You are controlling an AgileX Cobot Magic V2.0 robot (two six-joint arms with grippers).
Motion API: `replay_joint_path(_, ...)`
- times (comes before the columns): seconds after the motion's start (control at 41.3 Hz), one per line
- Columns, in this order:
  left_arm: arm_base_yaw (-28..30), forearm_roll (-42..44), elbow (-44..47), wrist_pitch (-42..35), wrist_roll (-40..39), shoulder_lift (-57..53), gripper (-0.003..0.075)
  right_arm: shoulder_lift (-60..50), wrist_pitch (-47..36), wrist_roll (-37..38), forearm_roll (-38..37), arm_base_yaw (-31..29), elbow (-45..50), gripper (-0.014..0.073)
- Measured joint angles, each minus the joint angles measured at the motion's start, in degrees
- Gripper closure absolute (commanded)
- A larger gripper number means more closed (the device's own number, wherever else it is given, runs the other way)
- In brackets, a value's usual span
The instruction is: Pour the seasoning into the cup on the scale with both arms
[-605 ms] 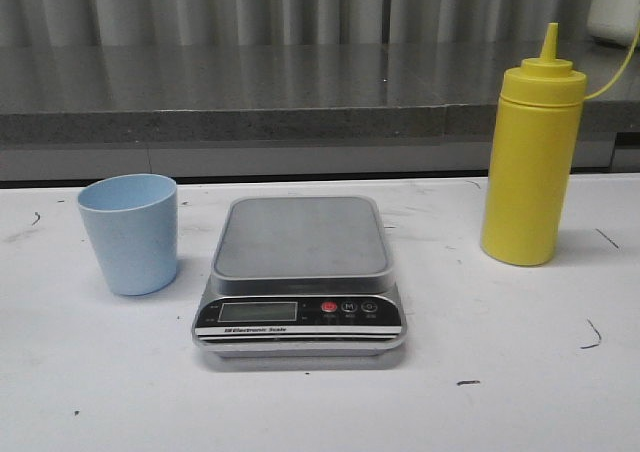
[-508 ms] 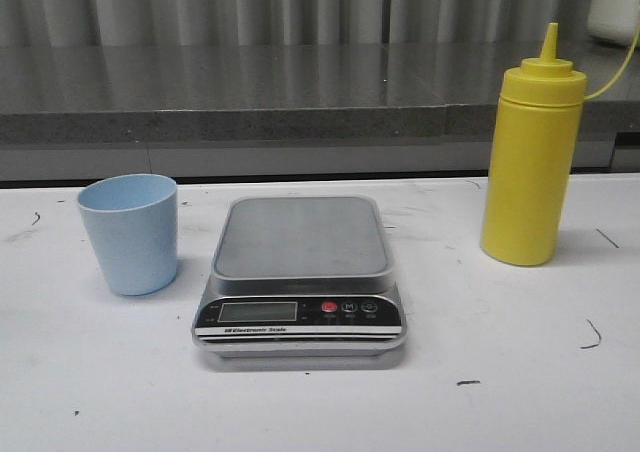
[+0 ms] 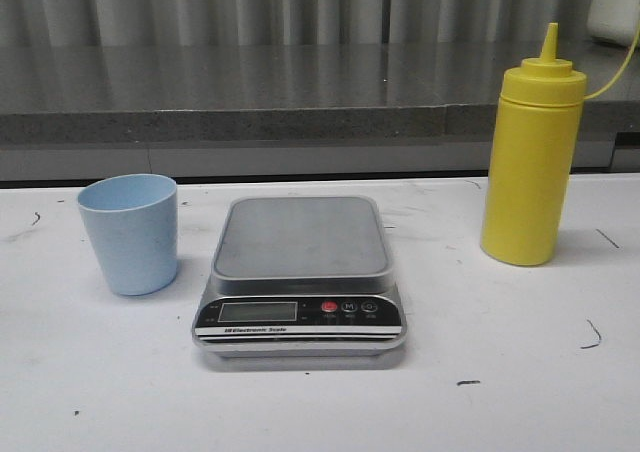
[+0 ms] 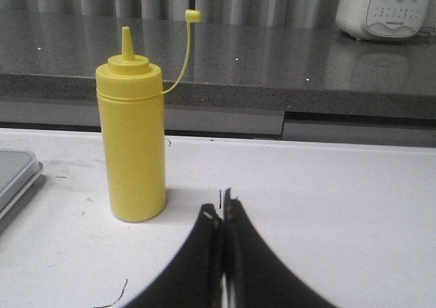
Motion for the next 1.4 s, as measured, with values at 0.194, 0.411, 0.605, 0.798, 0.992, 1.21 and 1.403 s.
replay_joint_path(0.194,0.0,0.0,0.0,0.0,0.0,0.0,0.074,0.0,-0.26,0.0,0.0,0.0,0.0,0.071)
replay_joint_path(0.411,0.0,0.0,0.0,-3.09,0.0,0.0,0.074,0.0,-2.58,0.0,0.0,0.0,-0.12,0.071)
replay_joint_path(0.605,0.0,0.0,-3.83,-2.32,0.0,0.0,0.074,0.0,1.81,0.0,0.0,0.0,-7.36,0.071)
replay_joint_path(0.798,0.0,0.0,-17.12,6.93,0.0,0.0,0.074,3.75,10.55,0.0,0.0,0.0,-20.18,0.071)
replay_joint_path(0.992,0.0,0.0,-30.13,20.9,0.0,4.58,0.074,12.92,20.71,0.0,0.0,0.0,-32.07,0.071)
replay_joint_path(1.21,0.0,0.0,-36.1,30.85,0.0,12.97,0.074,21.56,29.04,0.0,0.0,0.0,-36.93,0.071)
replay_joint_path(1.403,0.0,0.0,-34.83,33.09,0.0,17.03,0.074,26.39,30.26,0.0,0.0,0.0,-36.93,0.071)
